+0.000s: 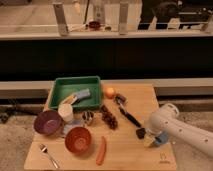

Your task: Wipe tray with eraser

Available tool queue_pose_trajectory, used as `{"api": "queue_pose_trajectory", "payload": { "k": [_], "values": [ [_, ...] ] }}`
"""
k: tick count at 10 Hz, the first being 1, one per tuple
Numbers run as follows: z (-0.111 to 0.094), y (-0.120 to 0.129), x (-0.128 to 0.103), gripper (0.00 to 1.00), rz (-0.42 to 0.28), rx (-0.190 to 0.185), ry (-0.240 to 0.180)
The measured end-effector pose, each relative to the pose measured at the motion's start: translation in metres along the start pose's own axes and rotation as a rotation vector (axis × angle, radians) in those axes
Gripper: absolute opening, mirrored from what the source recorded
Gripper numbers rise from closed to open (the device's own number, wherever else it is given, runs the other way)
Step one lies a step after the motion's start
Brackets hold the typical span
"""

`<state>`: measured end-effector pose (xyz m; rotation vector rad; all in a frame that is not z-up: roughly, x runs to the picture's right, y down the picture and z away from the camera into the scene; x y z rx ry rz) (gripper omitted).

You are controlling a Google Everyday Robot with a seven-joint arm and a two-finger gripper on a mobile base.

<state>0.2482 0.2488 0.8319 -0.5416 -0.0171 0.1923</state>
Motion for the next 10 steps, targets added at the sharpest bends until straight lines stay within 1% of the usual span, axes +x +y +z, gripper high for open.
{"api": "queue_pose_trajectory", "payload": {
  "k": [1,2,3,6,7,8,9,10],
  "values": [
    [-0.0006,0.0004,0.0004,0.79,0.000,-0.001,0.001],
    [-0.0006,0.0008,0.0006,0.73,-0.001,-0.002,0.001],
    [-0.0007,0.0008,0.0008,0.60,-0.001,-0.001,0.001],
    [-0.0016,-0.0009,0.0029,0.32,-0.005,0.004,0.004],
    [-0.0032,-0.0011,0.0037,0.20,-0.003,0.005,0.004],
    [-0.0056,-0.0011,0.0048,0.10,-0.001,0.007,0.004],
    [-0.0074,-0.0008,0.0050,0.02,-0.002,0.006,0.004],
    [-0.0082,0.0003,0.0049,0.00,-0.002,0.003,0.005]
  ]
}}
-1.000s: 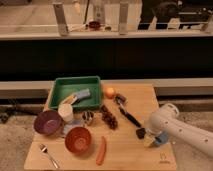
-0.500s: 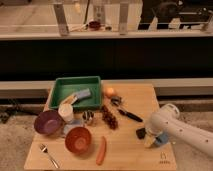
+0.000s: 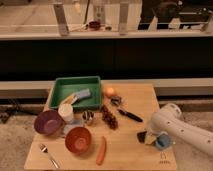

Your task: Wipe tray with eraser

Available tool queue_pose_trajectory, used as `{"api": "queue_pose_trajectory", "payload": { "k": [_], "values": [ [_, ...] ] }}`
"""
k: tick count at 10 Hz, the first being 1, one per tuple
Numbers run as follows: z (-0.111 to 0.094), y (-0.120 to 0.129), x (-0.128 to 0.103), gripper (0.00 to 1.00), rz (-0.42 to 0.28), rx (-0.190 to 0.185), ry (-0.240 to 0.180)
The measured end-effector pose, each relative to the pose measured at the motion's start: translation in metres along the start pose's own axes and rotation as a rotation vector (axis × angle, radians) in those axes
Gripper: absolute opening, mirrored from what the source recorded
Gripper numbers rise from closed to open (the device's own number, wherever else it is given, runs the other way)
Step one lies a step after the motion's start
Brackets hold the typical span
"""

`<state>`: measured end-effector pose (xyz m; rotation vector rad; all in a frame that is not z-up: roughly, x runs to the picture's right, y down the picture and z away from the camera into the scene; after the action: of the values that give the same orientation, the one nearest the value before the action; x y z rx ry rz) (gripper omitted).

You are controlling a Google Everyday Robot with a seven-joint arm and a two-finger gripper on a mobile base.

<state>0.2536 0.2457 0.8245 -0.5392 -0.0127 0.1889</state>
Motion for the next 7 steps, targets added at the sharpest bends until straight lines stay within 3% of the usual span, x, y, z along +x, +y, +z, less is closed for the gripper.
{"api": "queue_pose_trajectory", "payload": {
  "k": [2,4,7],
  "values": [
    [-0.001,0.000,0.000,0.00,-0.002,0.002,0.001],
    [-0.011,-0.001,-0.008,0.00,-0.041,0.027,0.000],
    [-0.082,-0.017,-0.026,0.00,-0.176,0.097,-0.006]
  ]
}}
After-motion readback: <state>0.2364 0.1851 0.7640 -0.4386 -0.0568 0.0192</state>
